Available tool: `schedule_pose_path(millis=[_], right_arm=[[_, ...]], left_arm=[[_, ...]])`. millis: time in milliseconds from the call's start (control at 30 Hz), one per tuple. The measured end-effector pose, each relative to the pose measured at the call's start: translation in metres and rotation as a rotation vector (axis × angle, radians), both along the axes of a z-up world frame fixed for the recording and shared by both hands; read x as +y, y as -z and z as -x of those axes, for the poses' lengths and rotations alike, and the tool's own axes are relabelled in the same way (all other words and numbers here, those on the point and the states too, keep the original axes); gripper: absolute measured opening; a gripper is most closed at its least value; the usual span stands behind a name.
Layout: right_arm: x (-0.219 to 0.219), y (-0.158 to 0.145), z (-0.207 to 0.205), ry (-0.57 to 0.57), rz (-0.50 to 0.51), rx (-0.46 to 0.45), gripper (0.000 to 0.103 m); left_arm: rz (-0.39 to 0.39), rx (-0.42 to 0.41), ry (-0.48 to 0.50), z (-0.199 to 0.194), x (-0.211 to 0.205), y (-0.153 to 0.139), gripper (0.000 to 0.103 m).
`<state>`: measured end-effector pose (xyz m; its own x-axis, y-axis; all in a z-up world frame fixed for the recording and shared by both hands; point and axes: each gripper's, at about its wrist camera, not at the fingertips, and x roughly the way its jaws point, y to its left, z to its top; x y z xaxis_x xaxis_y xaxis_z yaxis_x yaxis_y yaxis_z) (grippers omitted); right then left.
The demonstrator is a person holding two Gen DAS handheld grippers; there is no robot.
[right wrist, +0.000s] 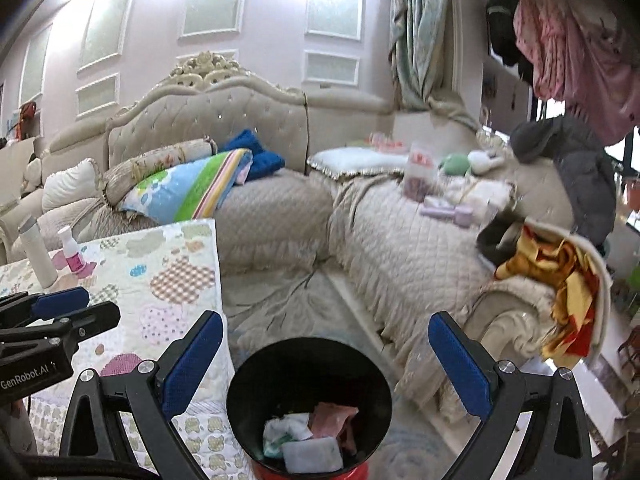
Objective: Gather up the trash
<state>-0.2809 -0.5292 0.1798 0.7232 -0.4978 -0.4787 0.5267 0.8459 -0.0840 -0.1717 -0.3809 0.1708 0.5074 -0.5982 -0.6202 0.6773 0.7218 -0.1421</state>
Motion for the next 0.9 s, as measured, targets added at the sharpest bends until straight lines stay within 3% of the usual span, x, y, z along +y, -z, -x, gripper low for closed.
schedule_pose_path(millis=[333, 900], right_arm=[[0.006, -0.012, 0.01, -0.005, -0.042, -0.067, 0.102], [0.011, -0.018, 0.016, 0.002, -0.042, -0.08, 0.102]], left_arm=[[0.008, -0.058, -0.022, 0.008, 0.012, -0.009, 0.051], [0.044, -0.098, -0.027, 0.017, 0.019, -0.017, 0.051]])
